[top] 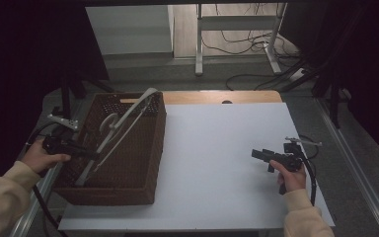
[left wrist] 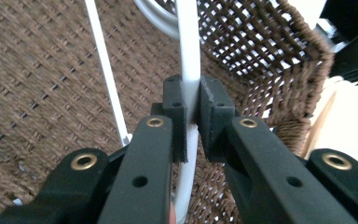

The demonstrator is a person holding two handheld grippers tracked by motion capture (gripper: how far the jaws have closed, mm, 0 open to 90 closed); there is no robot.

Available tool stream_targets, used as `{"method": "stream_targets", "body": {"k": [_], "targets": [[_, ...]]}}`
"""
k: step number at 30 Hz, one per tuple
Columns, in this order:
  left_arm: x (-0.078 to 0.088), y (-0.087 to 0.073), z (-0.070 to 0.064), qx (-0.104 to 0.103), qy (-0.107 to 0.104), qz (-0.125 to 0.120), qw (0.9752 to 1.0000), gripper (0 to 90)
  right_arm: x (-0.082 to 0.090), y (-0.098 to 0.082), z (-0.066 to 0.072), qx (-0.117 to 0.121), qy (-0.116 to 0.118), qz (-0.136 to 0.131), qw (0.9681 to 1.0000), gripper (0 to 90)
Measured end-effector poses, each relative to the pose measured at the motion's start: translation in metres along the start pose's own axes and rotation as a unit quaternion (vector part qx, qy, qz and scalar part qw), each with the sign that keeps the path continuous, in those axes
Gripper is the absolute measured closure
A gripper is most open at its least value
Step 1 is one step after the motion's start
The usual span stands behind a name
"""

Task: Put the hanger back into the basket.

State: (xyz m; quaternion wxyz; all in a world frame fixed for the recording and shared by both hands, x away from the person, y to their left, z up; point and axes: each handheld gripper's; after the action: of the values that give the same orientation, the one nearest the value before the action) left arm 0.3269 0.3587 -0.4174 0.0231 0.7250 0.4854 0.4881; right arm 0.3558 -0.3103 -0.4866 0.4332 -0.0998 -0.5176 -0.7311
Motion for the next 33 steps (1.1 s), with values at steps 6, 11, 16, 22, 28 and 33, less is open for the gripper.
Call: {"method": "stream_targets", "body": {"k": [6,11,16,22,28,33], "targets": [[-0.008,-0.005,0.009,0.017,0.011,0.012,0.9997,81.5,-0.001,0.0,-0.001,-0.003,0.001,0.0,1.0,32.8],[-0.012,-0.001,0.008,0.018,0.056,-0.013,0.9982,50.8,-0.001,0.0,-0.001,-0.005,0.0,0.0,1.0,32.6],[-0.008,0.007,-0.008,0.011,0.097,-0.069,0.9928,22.9,-0.002,0.001,0.001,0.005,0.002,0.002,1.0,29.9],[-0.018,0.012,-0.037,-0.005,0.161,-0.117,0.98,17.5,-0.004,0.004,0.008,0.037,-0.006,0.001,0.9993,23.9],[-0.03,0.012,-0.061,-0.033,0.189,-0.128,0.9731,14.8,-0.003,0.005,0.015,0.071,-0.003,-0.002,0.9975,20.2],[-0.037,0.011,-0.073,-0.034,0.214,-0.127,0.9681,13.9,0.001,0.004,0.018,0.087,-0.001,-0.005,0.9962,18.5]]}}
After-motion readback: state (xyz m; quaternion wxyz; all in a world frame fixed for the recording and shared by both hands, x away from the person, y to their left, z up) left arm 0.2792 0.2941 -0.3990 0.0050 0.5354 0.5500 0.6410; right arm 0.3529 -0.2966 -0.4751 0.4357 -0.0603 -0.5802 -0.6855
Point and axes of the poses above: each handheld gripper's, and its own axes: x roughly backward along the jaws, y roughly out of its top, z roughly to its left, and after that the axes turned 9 degrees about -y, right-handed
